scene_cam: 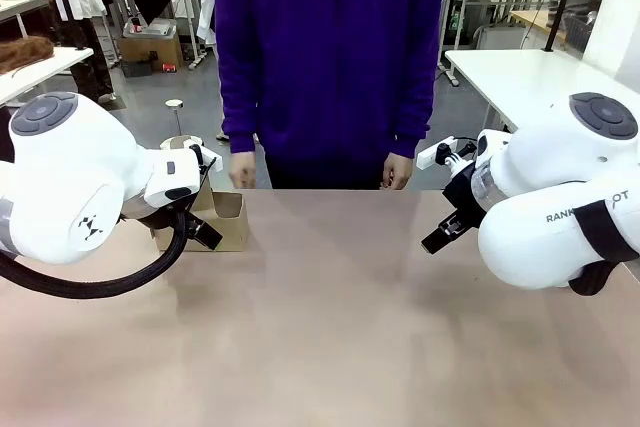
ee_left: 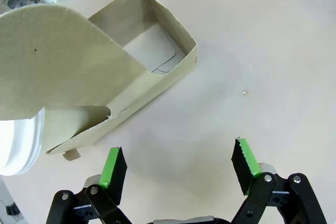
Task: Pour a drink into a cup and package it in a carrier.
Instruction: Pick up the 600 ml Paper Cup and place it in the middle top area of the table.
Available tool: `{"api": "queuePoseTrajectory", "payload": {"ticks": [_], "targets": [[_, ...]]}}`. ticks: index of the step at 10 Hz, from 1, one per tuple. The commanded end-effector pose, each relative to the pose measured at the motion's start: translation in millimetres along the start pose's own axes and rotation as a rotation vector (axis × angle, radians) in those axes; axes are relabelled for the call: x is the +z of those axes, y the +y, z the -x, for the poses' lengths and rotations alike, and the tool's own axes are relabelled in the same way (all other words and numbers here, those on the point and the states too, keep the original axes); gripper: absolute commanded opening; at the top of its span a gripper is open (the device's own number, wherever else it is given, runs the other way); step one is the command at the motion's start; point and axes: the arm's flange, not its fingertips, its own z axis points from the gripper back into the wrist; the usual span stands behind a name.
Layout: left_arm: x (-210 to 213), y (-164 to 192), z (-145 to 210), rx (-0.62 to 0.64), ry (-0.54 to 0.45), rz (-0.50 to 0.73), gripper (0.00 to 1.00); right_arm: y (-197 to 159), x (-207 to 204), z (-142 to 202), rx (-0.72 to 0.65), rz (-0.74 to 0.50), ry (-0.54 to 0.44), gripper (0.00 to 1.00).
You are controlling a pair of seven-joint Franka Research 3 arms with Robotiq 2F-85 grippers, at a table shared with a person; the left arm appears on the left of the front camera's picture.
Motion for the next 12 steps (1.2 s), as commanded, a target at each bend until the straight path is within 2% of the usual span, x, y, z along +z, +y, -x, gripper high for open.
{"api": "queuePoseTrajectory", "payload": {"ticks": [1, 5, 6, 7, 9, 10, 12], "targets": [[0, 0, 0, 0.0, 0.0, 0.0, 1.0, 0, 0, 0, -0.001, 0.0, 0.0, 1.0], [0, 0, 0, 0.0, 0.0, 0.0, 1.0, 0, 0, 0, 0.0, 0.0, 0.0, 1.0], [0, 0, 0, 0.0, 0.0, 0.0, 1.0, -18, 29, -23, -0.003, 0.024, -0.017, 1.0], [0, 0, 0, 0.0, 0.0, 0.0, 1.0, -45, 65, -46, -0.002, -0.006, -0.032, 1.0], [0, 0, 0, 0.0, 0.0, 0.0, 1.0, -96, 114, -65, 0.019, -0.1, -0.051, 1.0], [0, 0, 0, 0.0, 0.0, 0.0, 1.0, -128, 138, -61, 0.042, -0.185, -0.084, 1.0], [0, 0, 0, 0.0, 0.0, 0.0, 1.0, -191, 180, -26, 0.08, -0.322, -0.199, 1.0]]}}
